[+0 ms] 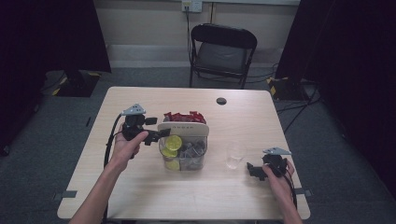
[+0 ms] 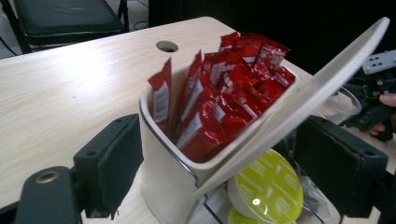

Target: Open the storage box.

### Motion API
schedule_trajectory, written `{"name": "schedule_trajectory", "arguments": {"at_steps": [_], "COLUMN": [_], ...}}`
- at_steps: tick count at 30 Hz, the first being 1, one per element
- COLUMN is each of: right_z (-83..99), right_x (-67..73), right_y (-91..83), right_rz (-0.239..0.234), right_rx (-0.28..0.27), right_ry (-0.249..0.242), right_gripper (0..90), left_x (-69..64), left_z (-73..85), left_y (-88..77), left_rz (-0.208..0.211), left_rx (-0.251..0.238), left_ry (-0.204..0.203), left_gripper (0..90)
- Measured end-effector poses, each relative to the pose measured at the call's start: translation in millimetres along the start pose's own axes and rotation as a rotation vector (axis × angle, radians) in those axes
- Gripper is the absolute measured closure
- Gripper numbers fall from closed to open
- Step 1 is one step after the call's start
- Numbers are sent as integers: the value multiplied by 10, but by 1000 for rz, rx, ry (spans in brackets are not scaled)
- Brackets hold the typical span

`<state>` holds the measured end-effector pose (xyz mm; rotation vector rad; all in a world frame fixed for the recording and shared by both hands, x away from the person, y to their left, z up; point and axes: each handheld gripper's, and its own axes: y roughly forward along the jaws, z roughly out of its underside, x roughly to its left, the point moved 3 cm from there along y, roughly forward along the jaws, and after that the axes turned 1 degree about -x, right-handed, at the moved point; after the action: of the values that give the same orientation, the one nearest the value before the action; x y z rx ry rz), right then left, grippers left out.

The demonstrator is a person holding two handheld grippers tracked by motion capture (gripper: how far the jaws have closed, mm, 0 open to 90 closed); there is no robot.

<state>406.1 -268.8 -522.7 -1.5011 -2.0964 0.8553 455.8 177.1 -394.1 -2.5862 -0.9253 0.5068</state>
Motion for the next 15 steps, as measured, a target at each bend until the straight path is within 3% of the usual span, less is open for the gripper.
{"name": "schedule_trajectory", "arguments": {"at_steps": [6,9,15], "right_z": [0,0,0], "right_x": [0,0,0], "right_y": [0,-1,0], "right_rz": [-1,-1,0], "right_rx": [0,0,0], "right_ry": [0,-1,0], "right_gripper": [0,0,0], "left_x": [50,79,98], "left_z": [9,26,34], "left_y": [22,43,54], "left_rz": [-3,-31,-40], "left_rx": [-1,14,4], "left_ry": [-16,-25,-35], "left_gripper": [156,157,159]}}
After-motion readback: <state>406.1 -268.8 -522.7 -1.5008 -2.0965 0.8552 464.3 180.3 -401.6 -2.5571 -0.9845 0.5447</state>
